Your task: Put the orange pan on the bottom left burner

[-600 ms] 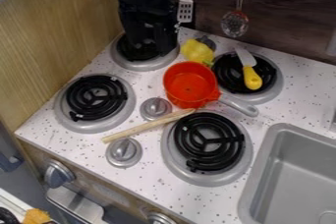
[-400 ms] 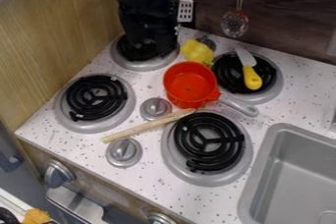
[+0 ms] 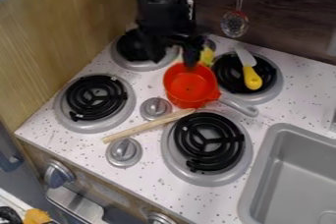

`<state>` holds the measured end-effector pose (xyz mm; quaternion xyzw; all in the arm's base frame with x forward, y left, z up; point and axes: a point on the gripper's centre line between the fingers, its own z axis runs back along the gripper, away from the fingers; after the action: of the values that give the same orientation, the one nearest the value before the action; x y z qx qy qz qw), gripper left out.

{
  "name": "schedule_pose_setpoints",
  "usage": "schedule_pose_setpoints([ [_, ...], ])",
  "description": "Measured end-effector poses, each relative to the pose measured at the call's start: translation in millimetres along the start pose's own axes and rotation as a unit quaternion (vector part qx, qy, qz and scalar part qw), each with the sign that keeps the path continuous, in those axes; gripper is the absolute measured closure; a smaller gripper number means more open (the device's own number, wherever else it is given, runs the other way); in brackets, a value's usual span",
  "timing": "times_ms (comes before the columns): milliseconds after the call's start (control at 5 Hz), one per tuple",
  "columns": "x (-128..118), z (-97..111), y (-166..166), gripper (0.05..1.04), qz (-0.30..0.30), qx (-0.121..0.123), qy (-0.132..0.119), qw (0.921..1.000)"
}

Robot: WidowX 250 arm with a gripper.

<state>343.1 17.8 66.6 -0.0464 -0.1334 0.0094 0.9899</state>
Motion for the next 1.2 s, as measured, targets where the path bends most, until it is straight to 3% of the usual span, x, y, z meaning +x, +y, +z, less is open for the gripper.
schedule_pose_setpoints([
  [200,4,-22,-23,0.083,0.058,-0.015,-0.004,0.9982],
  [400,15,-38,-47,0.083,0.173,-0.007,0.001,0.9849],
  [600,13,-46,-70,0.083,0.283,0.013,0.026,0.9588],
  [800,14,-48,-82,0.083,0.348,0.031,0.028,0.9367],
  [1000,16,-59,-92,0.083,0.449,0.073,0.029,0.8902],
  [1200,18,-66,-92,0.083,0.479,0.076,0.031,0.8741],
])
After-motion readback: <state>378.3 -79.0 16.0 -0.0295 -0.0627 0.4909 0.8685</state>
